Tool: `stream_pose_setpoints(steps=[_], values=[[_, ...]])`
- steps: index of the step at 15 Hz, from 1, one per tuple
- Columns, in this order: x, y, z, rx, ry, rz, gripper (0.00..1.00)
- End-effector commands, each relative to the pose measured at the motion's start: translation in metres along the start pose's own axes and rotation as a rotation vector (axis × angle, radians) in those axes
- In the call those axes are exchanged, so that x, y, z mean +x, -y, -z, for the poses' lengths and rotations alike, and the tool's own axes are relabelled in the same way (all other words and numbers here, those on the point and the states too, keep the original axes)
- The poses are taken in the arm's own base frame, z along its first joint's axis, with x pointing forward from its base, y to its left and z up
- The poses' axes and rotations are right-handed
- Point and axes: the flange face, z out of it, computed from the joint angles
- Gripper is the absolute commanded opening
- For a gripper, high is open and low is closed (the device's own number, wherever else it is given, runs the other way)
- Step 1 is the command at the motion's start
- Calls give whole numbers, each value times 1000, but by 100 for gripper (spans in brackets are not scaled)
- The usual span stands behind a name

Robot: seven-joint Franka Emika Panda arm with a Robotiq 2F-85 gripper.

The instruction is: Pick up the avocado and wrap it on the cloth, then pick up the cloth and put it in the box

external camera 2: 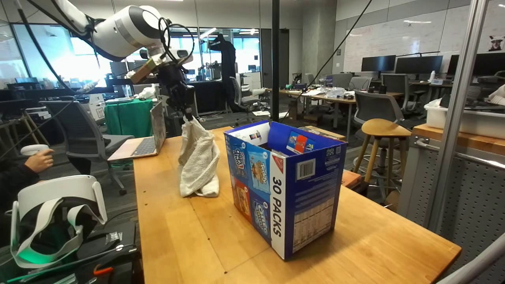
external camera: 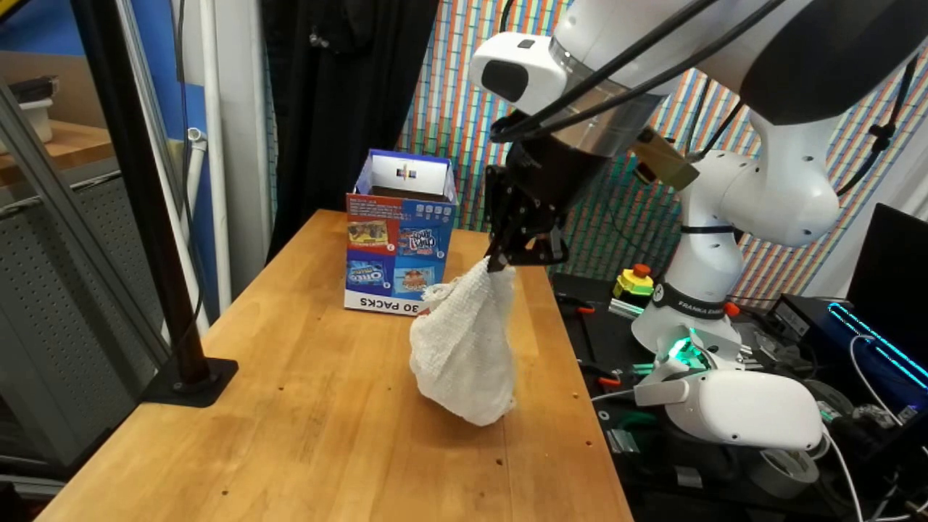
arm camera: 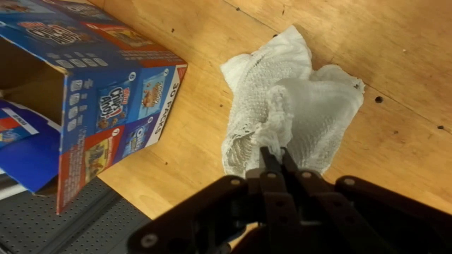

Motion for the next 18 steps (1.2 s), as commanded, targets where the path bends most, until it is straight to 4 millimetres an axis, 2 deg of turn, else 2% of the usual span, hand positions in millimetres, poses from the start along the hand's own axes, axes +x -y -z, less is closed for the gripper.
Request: stream_pose_setpoints(steps=[1, 6, 9, 12, 18], values=[[-25, -19, 4, -34, 0, -37, 6], [-46, -46, -19, -32, 44, -93, 6], [-57, -64, -51, -1, 107, -141, 5], [-66, -74, -86, 42, 166, -176, 6], [-80, -79, -136, 158, 204, -241, 6]])
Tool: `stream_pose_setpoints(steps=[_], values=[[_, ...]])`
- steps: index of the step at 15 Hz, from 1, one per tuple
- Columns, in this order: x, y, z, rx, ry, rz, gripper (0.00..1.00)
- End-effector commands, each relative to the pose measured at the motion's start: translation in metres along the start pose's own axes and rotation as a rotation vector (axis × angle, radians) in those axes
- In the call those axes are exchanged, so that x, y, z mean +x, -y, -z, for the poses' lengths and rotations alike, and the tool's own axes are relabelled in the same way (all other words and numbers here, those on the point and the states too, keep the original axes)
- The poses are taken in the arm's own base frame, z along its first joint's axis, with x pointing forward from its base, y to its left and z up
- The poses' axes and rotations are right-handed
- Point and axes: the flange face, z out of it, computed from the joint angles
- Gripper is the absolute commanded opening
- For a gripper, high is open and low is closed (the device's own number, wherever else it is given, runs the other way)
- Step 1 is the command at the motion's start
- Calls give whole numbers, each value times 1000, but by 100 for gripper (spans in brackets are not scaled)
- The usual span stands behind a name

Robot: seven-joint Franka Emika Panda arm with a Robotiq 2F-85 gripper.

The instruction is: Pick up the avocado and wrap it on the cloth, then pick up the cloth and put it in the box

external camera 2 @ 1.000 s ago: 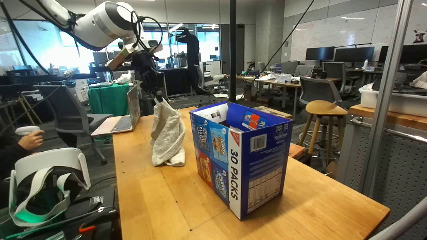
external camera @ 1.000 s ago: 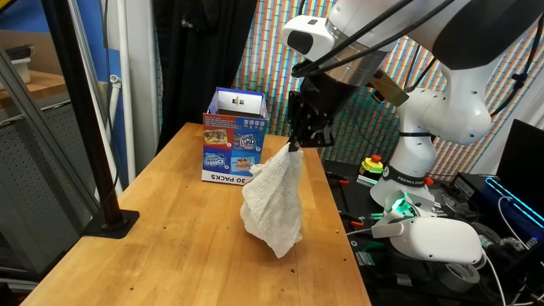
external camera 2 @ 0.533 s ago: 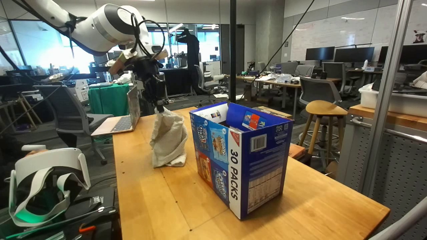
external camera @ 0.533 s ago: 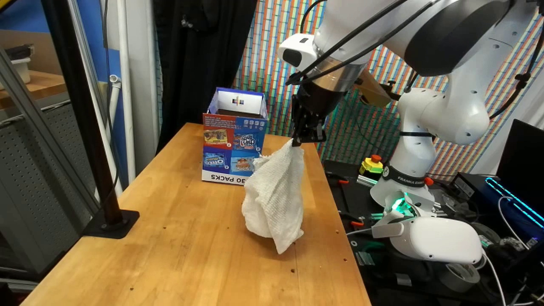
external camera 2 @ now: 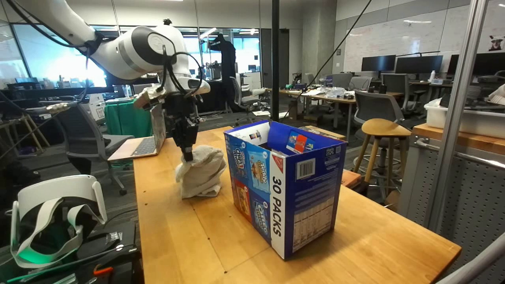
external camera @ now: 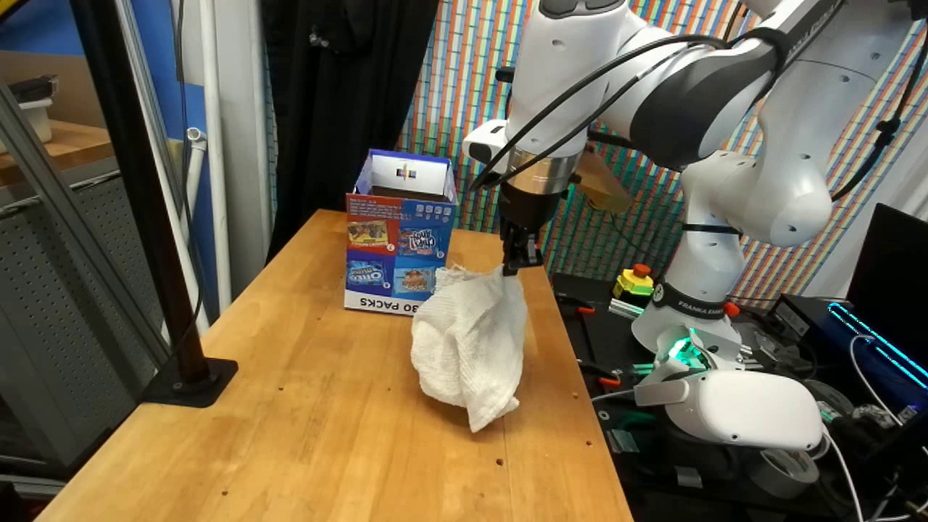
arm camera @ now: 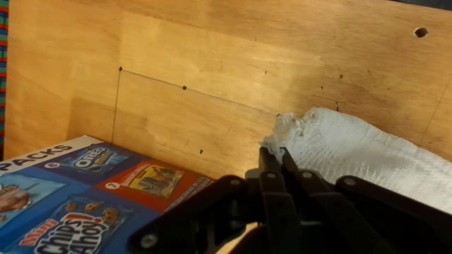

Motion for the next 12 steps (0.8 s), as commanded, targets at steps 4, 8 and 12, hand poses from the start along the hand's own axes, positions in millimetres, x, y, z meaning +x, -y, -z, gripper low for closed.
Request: stream_pose_setpoints(steps=[4, 8, 12], values=[[1, -5, -54, 116, 32, -31, 5], [8, 9, -89, 121, 114, -8, 5], [8, 18, -109, 121, 175, -4, 31]])
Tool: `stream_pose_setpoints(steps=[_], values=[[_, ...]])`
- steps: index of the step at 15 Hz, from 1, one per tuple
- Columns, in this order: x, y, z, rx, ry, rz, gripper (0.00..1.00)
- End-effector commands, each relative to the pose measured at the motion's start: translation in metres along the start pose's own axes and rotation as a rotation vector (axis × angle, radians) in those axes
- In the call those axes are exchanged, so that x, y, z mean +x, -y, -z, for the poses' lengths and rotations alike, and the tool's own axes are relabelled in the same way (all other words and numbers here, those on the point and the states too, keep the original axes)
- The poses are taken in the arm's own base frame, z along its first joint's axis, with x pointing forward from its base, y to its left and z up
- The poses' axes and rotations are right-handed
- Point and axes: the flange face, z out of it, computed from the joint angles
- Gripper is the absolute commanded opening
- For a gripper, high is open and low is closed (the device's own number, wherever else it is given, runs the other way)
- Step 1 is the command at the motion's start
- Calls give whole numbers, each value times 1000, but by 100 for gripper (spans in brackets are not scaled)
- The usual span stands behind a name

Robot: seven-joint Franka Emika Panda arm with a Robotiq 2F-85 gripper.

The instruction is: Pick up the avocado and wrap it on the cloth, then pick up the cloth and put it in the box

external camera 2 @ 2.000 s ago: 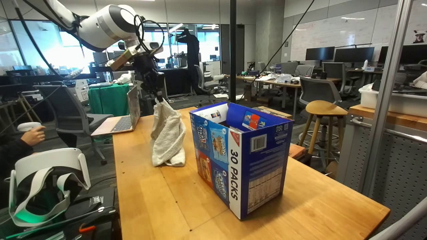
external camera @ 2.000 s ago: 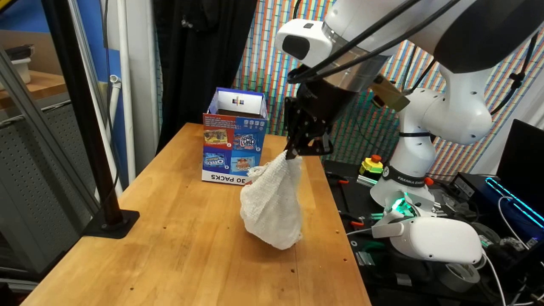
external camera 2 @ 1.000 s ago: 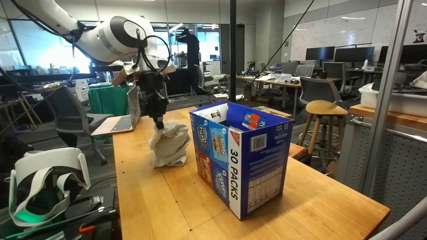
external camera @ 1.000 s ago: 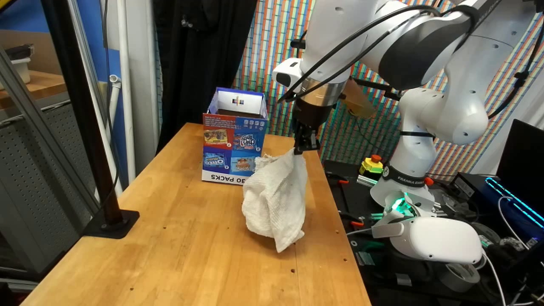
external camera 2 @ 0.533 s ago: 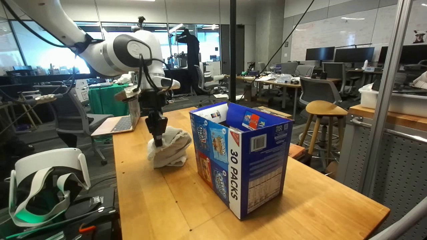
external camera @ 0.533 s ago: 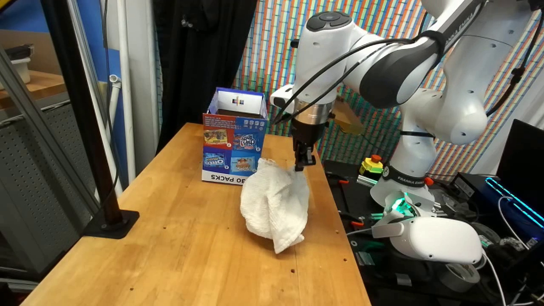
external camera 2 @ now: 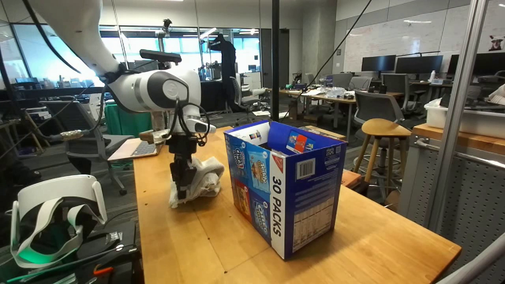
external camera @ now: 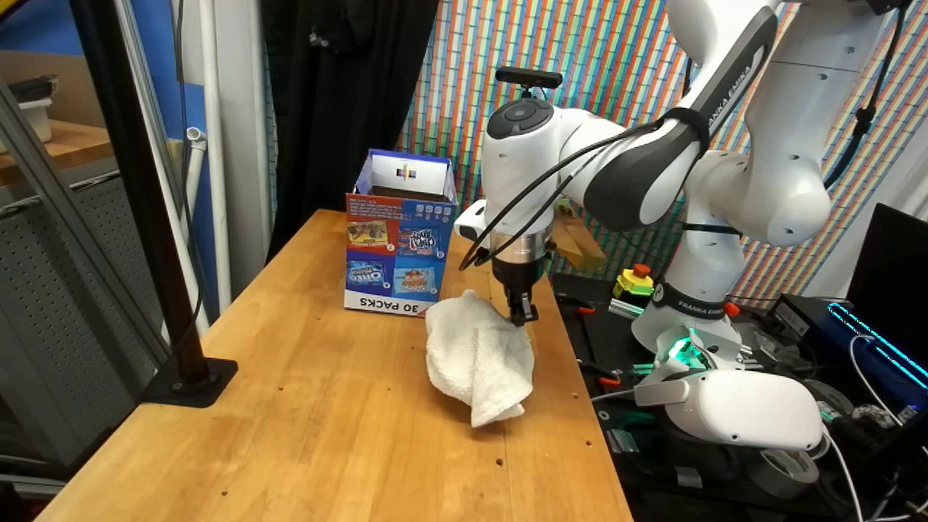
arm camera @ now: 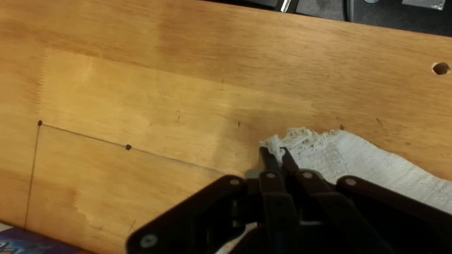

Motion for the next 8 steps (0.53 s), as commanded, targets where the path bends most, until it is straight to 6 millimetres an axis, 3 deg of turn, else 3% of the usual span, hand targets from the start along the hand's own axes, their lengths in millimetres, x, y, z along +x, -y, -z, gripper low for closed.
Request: stream_pose_setpoints(steps=[1, 4, 8], values=[[7, 3, -4, 21, 14, -6, 36], [-1, 0, 28, 10, -57, -27, 58], [-13, 4, 105, -28, -218, -33, 89]])
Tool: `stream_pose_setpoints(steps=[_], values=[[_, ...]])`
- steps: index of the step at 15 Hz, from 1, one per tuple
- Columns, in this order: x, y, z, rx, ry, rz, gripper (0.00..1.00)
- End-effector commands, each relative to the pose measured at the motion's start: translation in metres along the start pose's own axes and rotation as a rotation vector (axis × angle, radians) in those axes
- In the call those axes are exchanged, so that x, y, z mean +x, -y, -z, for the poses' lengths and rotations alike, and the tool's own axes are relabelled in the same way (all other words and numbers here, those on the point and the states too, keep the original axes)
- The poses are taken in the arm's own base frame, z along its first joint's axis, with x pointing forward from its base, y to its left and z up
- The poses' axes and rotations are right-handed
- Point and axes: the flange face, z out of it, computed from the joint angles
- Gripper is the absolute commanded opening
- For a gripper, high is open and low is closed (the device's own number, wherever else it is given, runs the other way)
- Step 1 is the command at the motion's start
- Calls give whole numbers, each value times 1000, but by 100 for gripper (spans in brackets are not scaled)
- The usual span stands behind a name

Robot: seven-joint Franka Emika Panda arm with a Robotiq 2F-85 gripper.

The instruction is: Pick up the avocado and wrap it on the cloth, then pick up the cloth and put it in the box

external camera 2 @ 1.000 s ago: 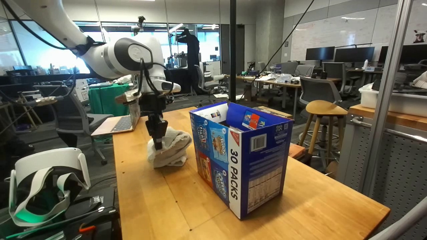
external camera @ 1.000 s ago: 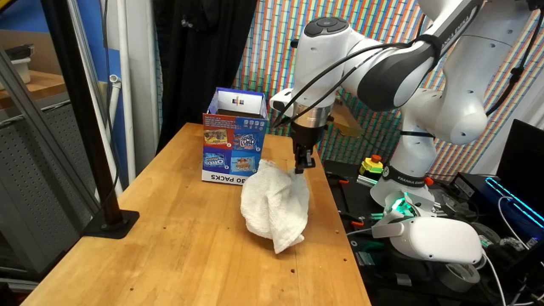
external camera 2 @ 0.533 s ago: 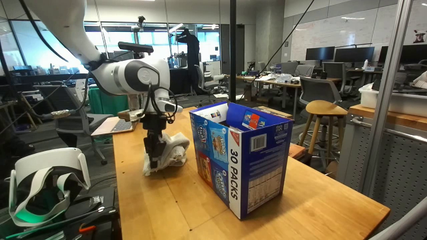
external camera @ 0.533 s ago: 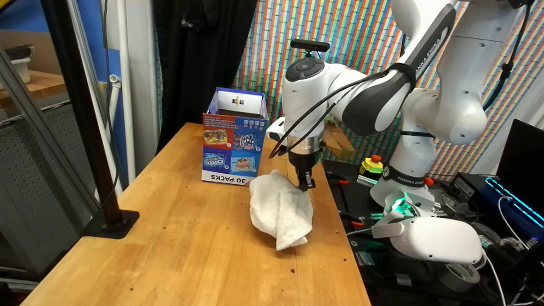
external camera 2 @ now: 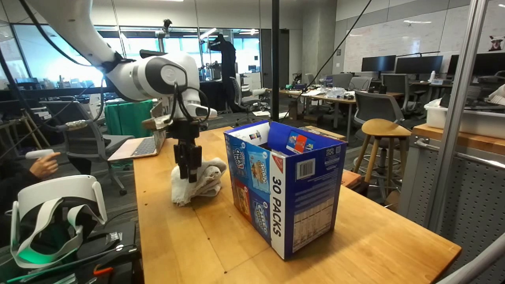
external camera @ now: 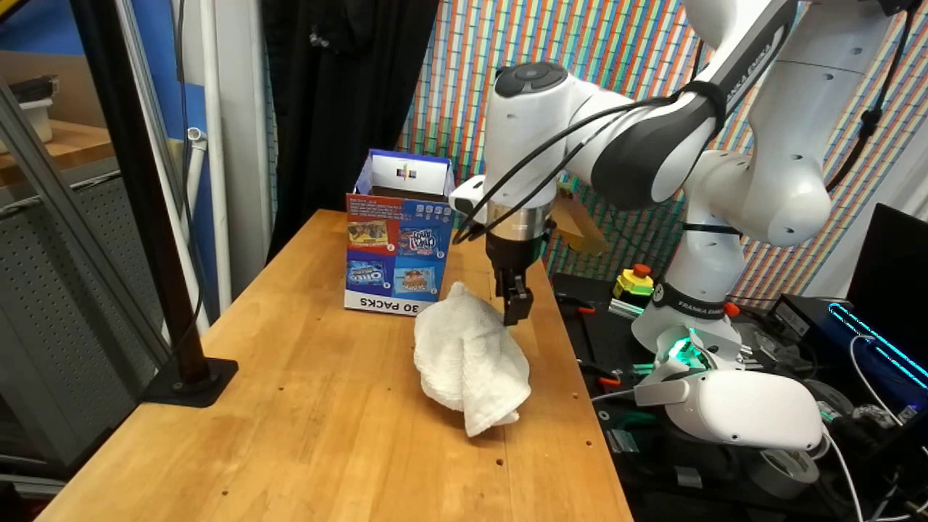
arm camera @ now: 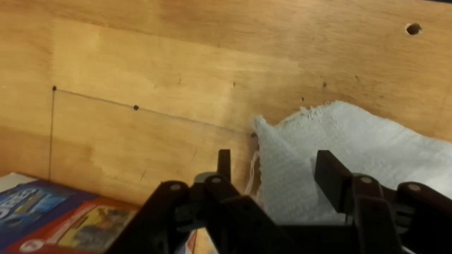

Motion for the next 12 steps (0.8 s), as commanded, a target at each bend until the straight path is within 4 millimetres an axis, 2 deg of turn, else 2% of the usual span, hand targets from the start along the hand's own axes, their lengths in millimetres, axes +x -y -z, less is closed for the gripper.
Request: stream_pose_setpoints(steps=[1, 3, 5, 8, 12], values=[[-12, 9, 82, -42, -162, -2, 95], [-11, 26, 115, -47, -239, 27, 100], [-11, 48, 132, -31, -288, 64, 100], [-7, 73, 127, -2, -306, 95, 100], [7, 76, 100, 15, -282, 108, 100]])
